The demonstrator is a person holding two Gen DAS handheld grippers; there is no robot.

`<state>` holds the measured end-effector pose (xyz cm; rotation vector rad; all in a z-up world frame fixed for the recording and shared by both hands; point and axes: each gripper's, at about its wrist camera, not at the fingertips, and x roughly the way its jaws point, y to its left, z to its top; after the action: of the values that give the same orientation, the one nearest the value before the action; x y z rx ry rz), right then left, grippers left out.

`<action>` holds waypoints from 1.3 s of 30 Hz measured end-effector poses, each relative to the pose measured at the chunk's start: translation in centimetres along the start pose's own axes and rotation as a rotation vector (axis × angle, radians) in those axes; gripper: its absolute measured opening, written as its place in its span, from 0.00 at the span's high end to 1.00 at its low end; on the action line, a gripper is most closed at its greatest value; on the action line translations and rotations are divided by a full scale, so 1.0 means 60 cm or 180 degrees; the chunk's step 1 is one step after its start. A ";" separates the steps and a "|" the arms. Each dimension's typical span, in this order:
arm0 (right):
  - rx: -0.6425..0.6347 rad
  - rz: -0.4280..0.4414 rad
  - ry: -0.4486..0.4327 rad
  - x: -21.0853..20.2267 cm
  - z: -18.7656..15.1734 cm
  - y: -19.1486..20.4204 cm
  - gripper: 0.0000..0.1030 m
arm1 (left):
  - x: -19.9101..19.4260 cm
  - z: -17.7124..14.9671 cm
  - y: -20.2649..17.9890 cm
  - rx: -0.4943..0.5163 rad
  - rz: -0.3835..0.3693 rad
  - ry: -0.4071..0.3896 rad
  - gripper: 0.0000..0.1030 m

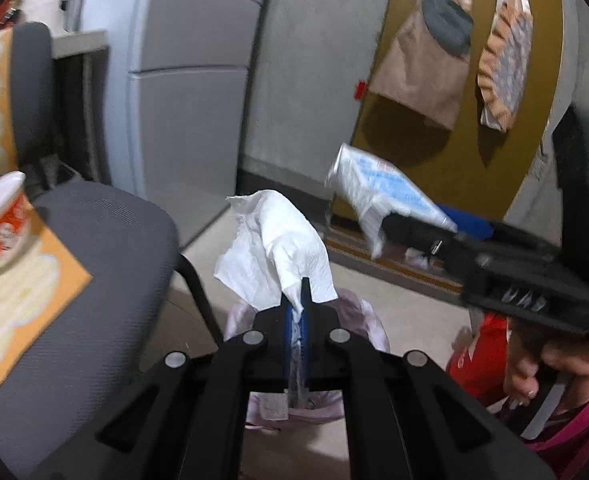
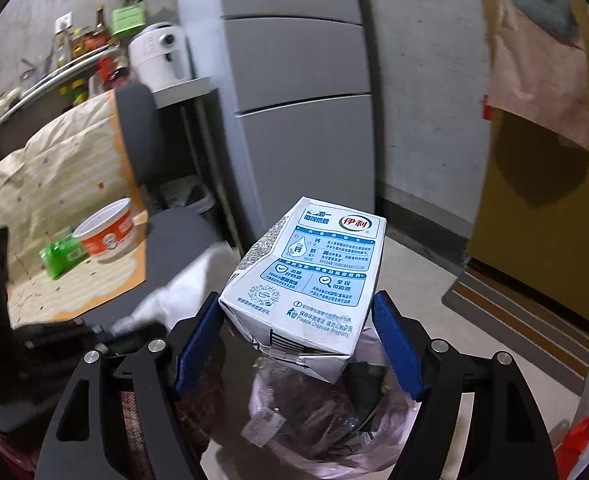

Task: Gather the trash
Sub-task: 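Carry the tissue and milk carton over the trash bag and open both tools, then move both tools back over the green bottle and paper cup on the chair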

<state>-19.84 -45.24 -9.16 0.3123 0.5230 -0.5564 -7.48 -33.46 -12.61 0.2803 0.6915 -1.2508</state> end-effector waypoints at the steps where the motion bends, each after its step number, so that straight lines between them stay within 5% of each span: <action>1: 0.0031 -0.0023 -0.0004 -0.001 -0.003 -0.010 0.27 | 0.009 -0.003 -0.003 0.0020 -0.0021 0.0046 0.99; 10: 0.0270 -0.0139 0.0052 0.010 -0.016 -0.069 0.27 | 0.124 -0.025 -0.030 0.0148 -0.0245 0.0597 0.97; 17: 0.0343 -0.0176 0.0200 0.033 -0.032 -0.085 0.26 | 0.156 -0.040 -0.018 0.0073 -0.0221 0.0803 0.69; 27: 0.0253 -0.0207 0.0309 0.052 -0.041 -0.064 0.25 | 0.070 -0.027 0.029 -0.0137 0.0149 0.0380 0.69; 29: 0.0245 -0.0287 0.0341 0.056 -0.041 -0.060 0.15 | 0.048 -0.026 0.044 -0.0203 0.0224 0.0299 0.69; 39: 0.0156 -0.0129 0.0082 0.014 -0.002 0.002 0.16 | -0.049 -0.033 0.105 -0.0494 0.0569 -0.0028 0.69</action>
<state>-19.25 -45.44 -9.72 0.3566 0.5422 -0.6058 -2.66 -28.12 -13.41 0.2036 0.7354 -1.0224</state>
